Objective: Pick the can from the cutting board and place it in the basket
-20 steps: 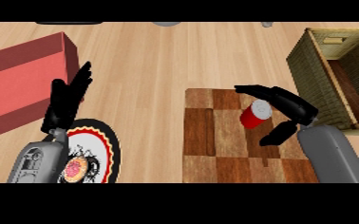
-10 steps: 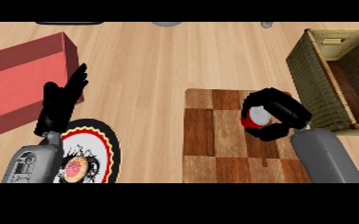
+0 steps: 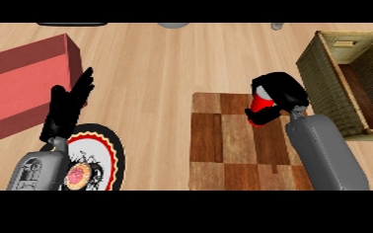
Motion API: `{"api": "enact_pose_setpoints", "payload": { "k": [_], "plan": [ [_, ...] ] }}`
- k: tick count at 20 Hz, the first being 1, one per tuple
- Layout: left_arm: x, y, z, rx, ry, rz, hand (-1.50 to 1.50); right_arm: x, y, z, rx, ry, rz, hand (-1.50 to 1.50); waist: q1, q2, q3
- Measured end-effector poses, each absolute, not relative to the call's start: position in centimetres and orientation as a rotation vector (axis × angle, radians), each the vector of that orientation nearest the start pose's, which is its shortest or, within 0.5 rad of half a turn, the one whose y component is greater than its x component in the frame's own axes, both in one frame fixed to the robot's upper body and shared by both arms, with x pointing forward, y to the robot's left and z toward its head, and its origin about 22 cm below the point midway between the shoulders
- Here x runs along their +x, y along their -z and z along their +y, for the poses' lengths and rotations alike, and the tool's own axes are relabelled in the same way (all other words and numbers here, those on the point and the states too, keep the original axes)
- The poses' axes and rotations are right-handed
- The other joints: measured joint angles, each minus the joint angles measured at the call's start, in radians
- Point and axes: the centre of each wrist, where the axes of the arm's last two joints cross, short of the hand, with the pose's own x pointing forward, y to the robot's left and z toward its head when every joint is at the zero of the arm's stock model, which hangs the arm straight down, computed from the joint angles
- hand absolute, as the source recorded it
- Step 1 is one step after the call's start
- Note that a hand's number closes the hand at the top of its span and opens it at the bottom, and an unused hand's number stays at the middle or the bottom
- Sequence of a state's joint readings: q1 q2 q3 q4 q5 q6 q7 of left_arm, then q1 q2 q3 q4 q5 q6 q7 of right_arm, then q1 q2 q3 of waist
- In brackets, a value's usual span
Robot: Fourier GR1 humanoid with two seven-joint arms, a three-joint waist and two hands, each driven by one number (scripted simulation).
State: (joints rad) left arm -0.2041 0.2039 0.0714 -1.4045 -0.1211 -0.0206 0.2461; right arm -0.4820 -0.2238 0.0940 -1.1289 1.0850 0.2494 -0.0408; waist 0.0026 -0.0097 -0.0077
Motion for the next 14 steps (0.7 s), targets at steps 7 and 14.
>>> {"api": "enact_pose_setpoints", "payload": {
  "k": [7, 14],
  "plan": [
    [29.2, -2.5, 28.1, 0.273, 0.213, -1.348, 0.0, 36.1, -9.6, -14.2, -0.894, -1.176, -1.19, 1.5, -0.001, 0.002, 0.005],
    [29.3, -2.7, 27.7, 0.271, 0.214, -1.348, 0.0, 34.6, -18.5, -12.0, -0.807, -0.826, -1.403, 1.5, -0.002, 0.001, 0.007]
  ]
}}
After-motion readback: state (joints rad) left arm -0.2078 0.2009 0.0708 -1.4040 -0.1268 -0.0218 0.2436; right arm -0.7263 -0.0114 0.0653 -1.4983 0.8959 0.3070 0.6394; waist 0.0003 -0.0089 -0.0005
